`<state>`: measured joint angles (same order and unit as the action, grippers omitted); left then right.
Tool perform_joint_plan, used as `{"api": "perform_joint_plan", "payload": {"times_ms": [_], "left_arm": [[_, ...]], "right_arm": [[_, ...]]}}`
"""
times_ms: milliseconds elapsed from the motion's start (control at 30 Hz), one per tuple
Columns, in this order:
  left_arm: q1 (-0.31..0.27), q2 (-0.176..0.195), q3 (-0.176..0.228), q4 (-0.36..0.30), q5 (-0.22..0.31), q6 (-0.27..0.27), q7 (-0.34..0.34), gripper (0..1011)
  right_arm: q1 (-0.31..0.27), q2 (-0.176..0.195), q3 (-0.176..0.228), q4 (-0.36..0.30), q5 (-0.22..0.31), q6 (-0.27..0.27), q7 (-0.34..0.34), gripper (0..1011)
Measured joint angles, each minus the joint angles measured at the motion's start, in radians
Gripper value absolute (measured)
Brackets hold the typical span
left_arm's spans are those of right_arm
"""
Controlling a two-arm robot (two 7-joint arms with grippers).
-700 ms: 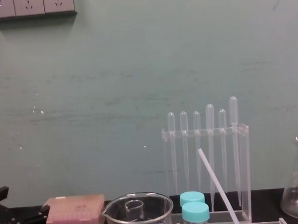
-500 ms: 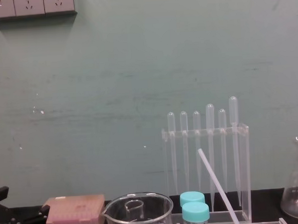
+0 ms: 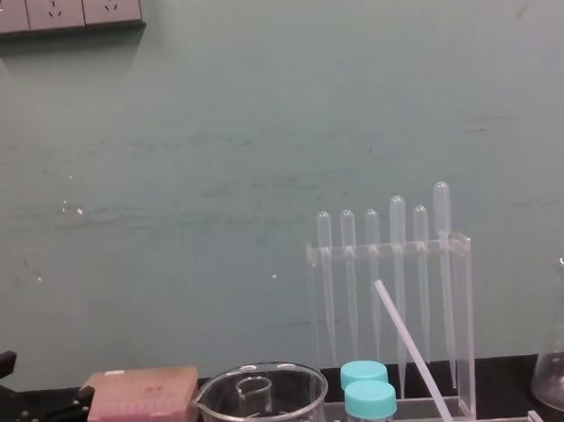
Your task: Pick up the stirring rod with one hand, then place it down.
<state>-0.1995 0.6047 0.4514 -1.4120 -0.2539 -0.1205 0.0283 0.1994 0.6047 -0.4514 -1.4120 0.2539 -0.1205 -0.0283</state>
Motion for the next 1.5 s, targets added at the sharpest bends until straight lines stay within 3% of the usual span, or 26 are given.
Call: {"api": "perform_joint_plan", "payload": {"times_ms": [1500], "left_arm": [[0.0,0.0,0.0,0.0,0.0,0.0,0.0,1000]], "right_arm": [[0.0,0.0,0.001,0.0,0.0,0.0,0.002,1003]]}}
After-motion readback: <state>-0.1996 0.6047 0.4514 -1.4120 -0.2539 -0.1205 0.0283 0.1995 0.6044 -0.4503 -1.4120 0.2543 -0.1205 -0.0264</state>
